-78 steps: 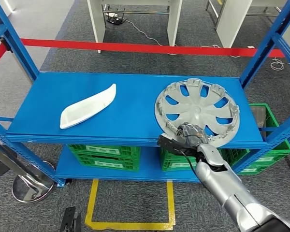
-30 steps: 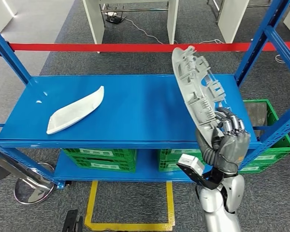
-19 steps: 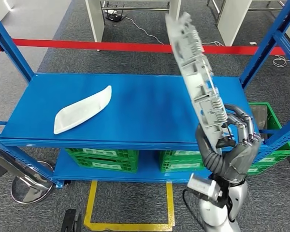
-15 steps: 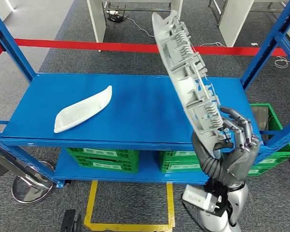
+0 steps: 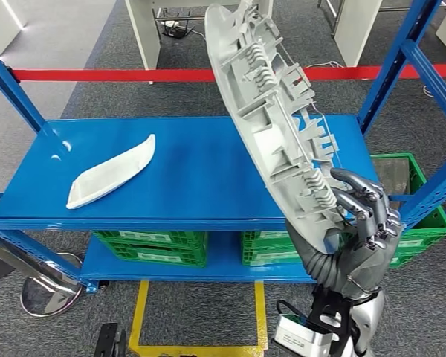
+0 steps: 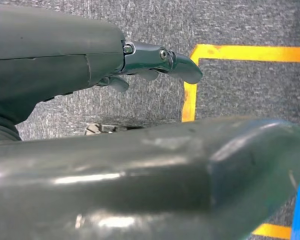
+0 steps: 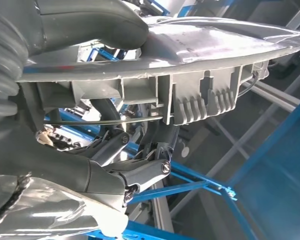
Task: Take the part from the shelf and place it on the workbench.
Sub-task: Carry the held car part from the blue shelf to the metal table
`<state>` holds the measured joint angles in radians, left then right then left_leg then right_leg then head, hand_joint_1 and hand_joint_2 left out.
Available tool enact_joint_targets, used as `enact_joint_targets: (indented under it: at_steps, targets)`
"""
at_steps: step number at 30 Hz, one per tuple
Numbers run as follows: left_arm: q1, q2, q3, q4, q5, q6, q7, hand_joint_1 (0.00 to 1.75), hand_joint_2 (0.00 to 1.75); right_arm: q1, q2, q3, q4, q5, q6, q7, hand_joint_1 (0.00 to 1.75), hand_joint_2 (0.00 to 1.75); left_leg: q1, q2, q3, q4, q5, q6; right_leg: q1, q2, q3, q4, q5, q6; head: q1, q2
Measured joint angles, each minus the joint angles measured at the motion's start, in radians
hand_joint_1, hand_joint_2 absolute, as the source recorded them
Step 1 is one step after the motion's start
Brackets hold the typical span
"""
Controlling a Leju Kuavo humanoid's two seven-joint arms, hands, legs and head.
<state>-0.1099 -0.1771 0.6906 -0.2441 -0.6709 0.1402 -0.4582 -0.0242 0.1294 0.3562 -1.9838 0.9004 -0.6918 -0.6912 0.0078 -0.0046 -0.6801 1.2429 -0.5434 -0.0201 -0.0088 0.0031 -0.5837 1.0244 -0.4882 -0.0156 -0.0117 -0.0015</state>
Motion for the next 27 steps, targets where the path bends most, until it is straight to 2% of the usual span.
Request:
enact_joint_targets:
  at_steps: [2,3,4,6,8,9,10,12,13,14,15,16,18,19,22,23,24,27]
  targets:
    - [-0.001,0.002,0.000,0.000,0.002,0.011,0.005,0.00,0.00,-0.002,-0.004,0.007,-0.001,-0.008,0.000,0.000,1.75,1.75,-0.005,0.000,0.060,-0.130,0.063,0.015,0.004,0.001,0.002,0.001,-0.001,0.002,0.000,0.000]
    - [-0.002,0.002,0.000,0.000,0.003,0.016,0.007,0.00,0.00,-0.003,-0.006,0.011,-0.002,-0.014,0.000,0.000,1.75,1.75,-0.008,0.001,0.081,-0.180,0.077,0.021,0.005,0.001,-0.001,0.002,-0.001,0.004,0.000,0.000]
    - [-0.002,0.003,0.000,0.000,0.004,0.020,0.009,0.00,0.00,-0.005,-0.009,0.015,-0.003,-0.020,0.000,0.000,1.75,1.75,-0.010,0.001,0.092,-0.206,0.080,0.024,0.006,0.001,-0.003,0.003,0.000,0.008,0.001,0.000]
    - [-0.002,0.003,0.001,0.000,0.005,0.029,0.011,0.00,0.00,-0.006,-0.017,0.023,-0.002,-0.034,0.000,0.000,1.75,1.75,-0.011,0.001,0.094,-0.219,0.079,0.028,0.006,-0.001,-0.008,0.002,0.005,0.018,0.001,0.000]
    - [-0.002,0.002,0.001,0.000,0.004,0.036,0.013,0.00,0.00,-0.007,-0.028,0.032,0.000,-0.045,0.000,0.001,1.75,1.75,-0.007,0.002,0.093,-0.227,0.090,0.035,0.005,-0.002,-0.018,0.016,-0.012,0.029,0.002,0.000]
    - [-0.003,0.001,0.001,0.000,0.002,0.038,0.012,0.00,0.00,-0.009,-0.034,0.037,0.002,-0.050,0.000,0.001,1.75,1.75,-0.004,0.003,0.092,-0.231,0.095,0.039,0.005,-0.002,-0.030,0.044,-0.036,0.034,0.004,0.000]
    - [-0.005,0.000,0.001,0.000,0.000,0.039,0.011,0.00,0.00,-0.009,-0.040,0.041,0.003,-0.055,0.000,0.001,1.75,1.75,-0.003,0.004,0.089,-0.233,0.098,0.042,0.003,-0.002,-0.052,0.095,-0.070,0.039,0.004,0.000]
    - [-0.006,-0.002,0.001,0.000,-0.003,0.039,0.008,0.00,0.00,-0.010,-0.050,0.046,0.006,-0.066,0.000,0.001,1.75,1.75,-0.002,0.004,0.081,-0.232,0.103,0.046,0.000,-0.002,-0.101,0.222,-0.132,0.046,0.005,0.000]
    - [-0.005,-0.002,0.001,0.000,-0.003,0.039,0.007,0.00,0.00,-0.010,-0.055,0.048,0.007,-0.070,0.000,0.002,1.75,1.75,-0.002,0.005,0.077,-0.231,0.106,0.046,-0.002,-0.002,-0.114,0.262,-0.144,0.049,0.005,0.000]
    - [-0.005,-0.003,0.001,0.000,-0.005,0.039,0.007,0.00,0.00,-0.009,-0.060,0.049,0.008,-0.074,0.000,0.005,1.75,1.75,-0.002,0.005,0.073,-0.230,0.109,0.044,-0.003,-0.003,-0.109,0.264,-0.137,0.052,0.005,0.000]
    - [-0.005,-0.003,0.001,0.000,-0.007,0.039,0.007,0.00,0.00,-0.009,-0.063,0.051,0.009,-0.077,0.000,0.007,1.75,1.75,-0.001,0.005,0.069,-0.228,0.112,0.042,-0.006,-0.003,-0.082,0.225,-0.114,0.053,0.005,0.000]
    - [-0.005,-0.004,0.001,0.000,-0.008,0.038,0.007,0.00,0.00,-0.010,-0.066,0.052,0.009,-0.081,0.000,0.008,1.75,1.75,0.000,0.004,0.066,-0.226,0.115,0.039,-0.008,-0.003,-0.041,0.157,-0.084,0.054,0.005,0.000]
    - [-0.006,-0.004,0.001,0.000,-0.011,0.038,0.008,0.00,0.00,-0.011,-0.070,0.053,0.009,-0.087,0.000,0.010,1.75,1.75,-0.003,0.003,0.059,-0.219,0.120,0.030,-0.009,-0.002,0.031,0.033,-0.049,0.052,0.005,0.000]
    - [-0.006,-0.004,0.001,0.000,-0.011,0.037,0.008,0.00,0.00,-0.012,-0.072,0.054,0.009,-0.088,0.000,0.010,1.75,1.75,-0.005,0.003,0.055,-0.217,0.124,0.024,-0.008,-0.001,0.046,0.004,-0.044,0.047,0.005,0.000]
    - [-0.005,-0.004,0.001,0.000,-0.012,0.036,0.009,0.00,0.00,-0.010,-0.074,0.056,0.009,-0.082,0.000,0.009,1.75,1.75,-0.004,0.002,0.046,-0.216,0.136,0.004,-0.005,0.001,0.038,-0.001,-0.030,0.025,0.005,0.000]
    - [-0.005,-0.004,0.001,0.000,-0.013,0.035,0.009,0.00,0.00,-0.010,-0.074,0.056,0.009,-0.078,0.000,0.008,1.75,1.75,-0.002,0.002,0.041,-0.207,0.122,-0.002,-0.006,0.000,0.033,-0.002,-0.022,0.017,0.004,0.000]
    - [-0.004,-0.004,0.001,0.000,-0.014,0.035,0.009,0.00,0.00,-0.011,-0.074,0.057,0.009,-0.076,0.000,0.006,1.75,1.75,-0.001,0.002,0.032,-0.182,0.095,-0.006,-0.007,-0.002,0.025,-0.003,-0.014,0.009,0.002,0.000]
    - [-0.005,-0.003,0.001,0.000,-0.018,0.035,0.010,0.00,0.00,-0.010,-0.076,0.058,0.009,-0.073,0.000,0.002,1.75,1.75,0.000,0.002,-0.013,-0.011,-0.034,-0.015,-0.005,-0.006,-0.004,-0.003,0.010,-0.003,-0.001,0.000]
